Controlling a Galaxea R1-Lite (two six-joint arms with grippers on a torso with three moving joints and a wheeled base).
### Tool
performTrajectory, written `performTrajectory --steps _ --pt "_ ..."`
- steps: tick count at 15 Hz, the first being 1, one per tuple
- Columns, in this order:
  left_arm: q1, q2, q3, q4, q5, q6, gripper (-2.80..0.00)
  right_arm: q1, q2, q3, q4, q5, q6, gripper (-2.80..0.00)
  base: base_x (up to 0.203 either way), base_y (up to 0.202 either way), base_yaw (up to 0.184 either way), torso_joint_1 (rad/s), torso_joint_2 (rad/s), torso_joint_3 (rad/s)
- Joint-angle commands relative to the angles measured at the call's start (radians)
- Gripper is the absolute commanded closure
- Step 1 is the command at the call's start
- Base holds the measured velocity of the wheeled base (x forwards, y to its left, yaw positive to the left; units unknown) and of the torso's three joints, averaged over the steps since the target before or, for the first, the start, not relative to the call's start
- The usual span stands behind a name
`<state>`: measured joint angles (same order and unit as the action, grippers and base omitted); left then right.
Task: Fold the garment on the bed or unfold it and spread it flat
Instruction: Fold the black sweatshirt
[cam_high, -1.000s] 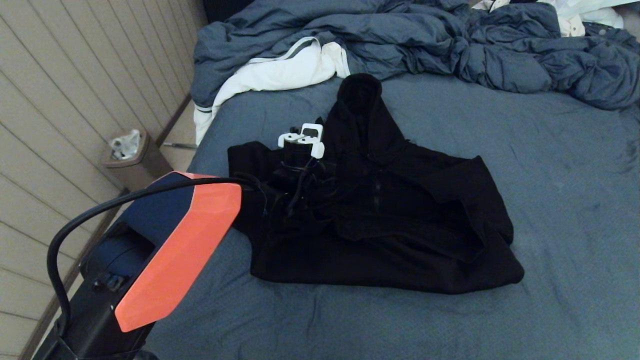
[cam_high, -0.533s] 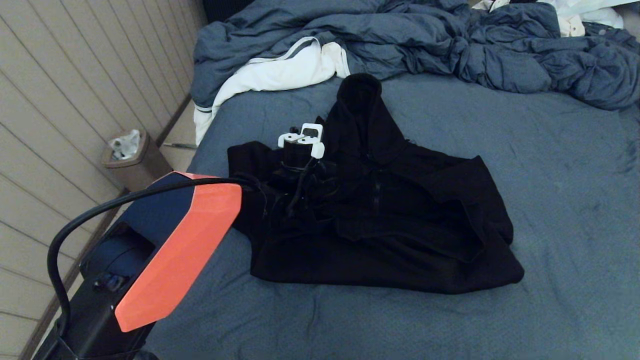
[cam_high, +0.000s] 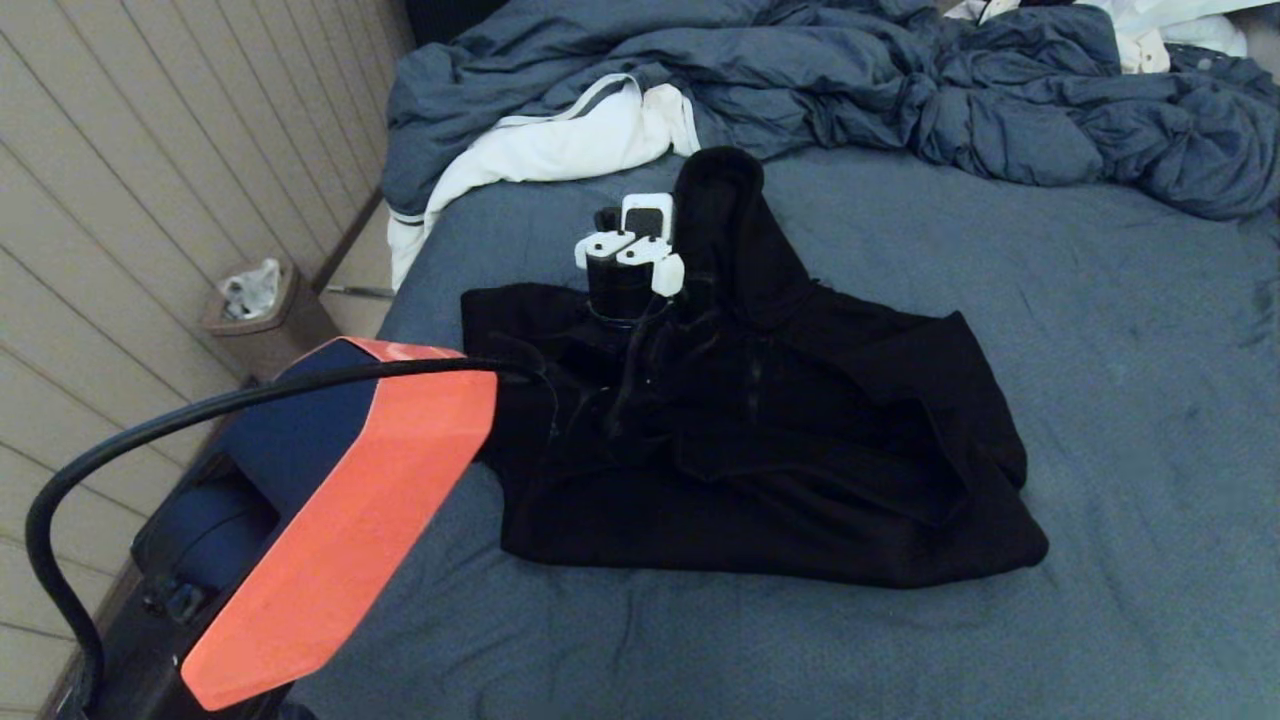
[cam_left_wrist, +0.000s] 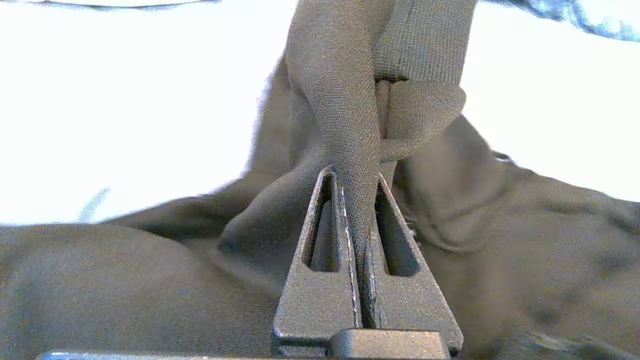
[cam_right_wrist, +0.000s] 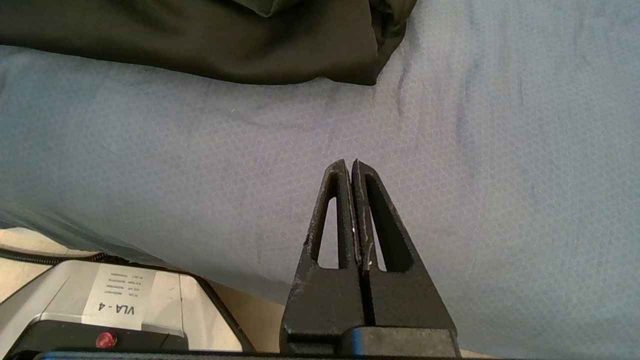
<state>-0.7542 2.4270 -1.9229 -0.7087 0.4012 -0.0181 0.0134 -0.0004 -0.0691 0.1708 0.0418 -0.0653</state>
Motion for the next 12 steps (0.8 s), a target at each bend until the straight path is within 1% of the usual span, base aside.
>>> performTrajectory --steps 1,4,6,10,12 --pt "-0.026 -0.007 0.022 -0.012 0.004 0.000 0.00 0.000 0.000 0.000 0.001 0.001 -0.001 0.00 0.000 0.000 0.000 0.000 0.00 0.000" --pt "-0.065 0.006 0.070 -0.041 0.004 0.001 0.00 0.000 0.000 0.000 0.001 0.000 -0.001 0.00 0.000 0.000 0.000 0.000 0.00 0.000" --pt "-0.083 0.034 0.076 -0.050 0.012 0.002 0.00 0.000 0.000 0.000 0.001 0.001 -0.001 0.00 0.000 0.000 0.000 0.000 0.00 0.000" --pt "-0.093 0.072 0.044 -0.041 0.027 0.003 0.00 0.000 0.000 0.000 0.001 0.001 -0.001 0.00 0.000 0.000 0.000 0.000 0.00 0.000" --pt "-0.092 0.092 0.002 -0.035 0.045 0.003 0.00 0.000 0.000 0.000 0.001 0.001 -0.001 0.00 0.000 0.000 0.000 0.000 0.00 0.000"
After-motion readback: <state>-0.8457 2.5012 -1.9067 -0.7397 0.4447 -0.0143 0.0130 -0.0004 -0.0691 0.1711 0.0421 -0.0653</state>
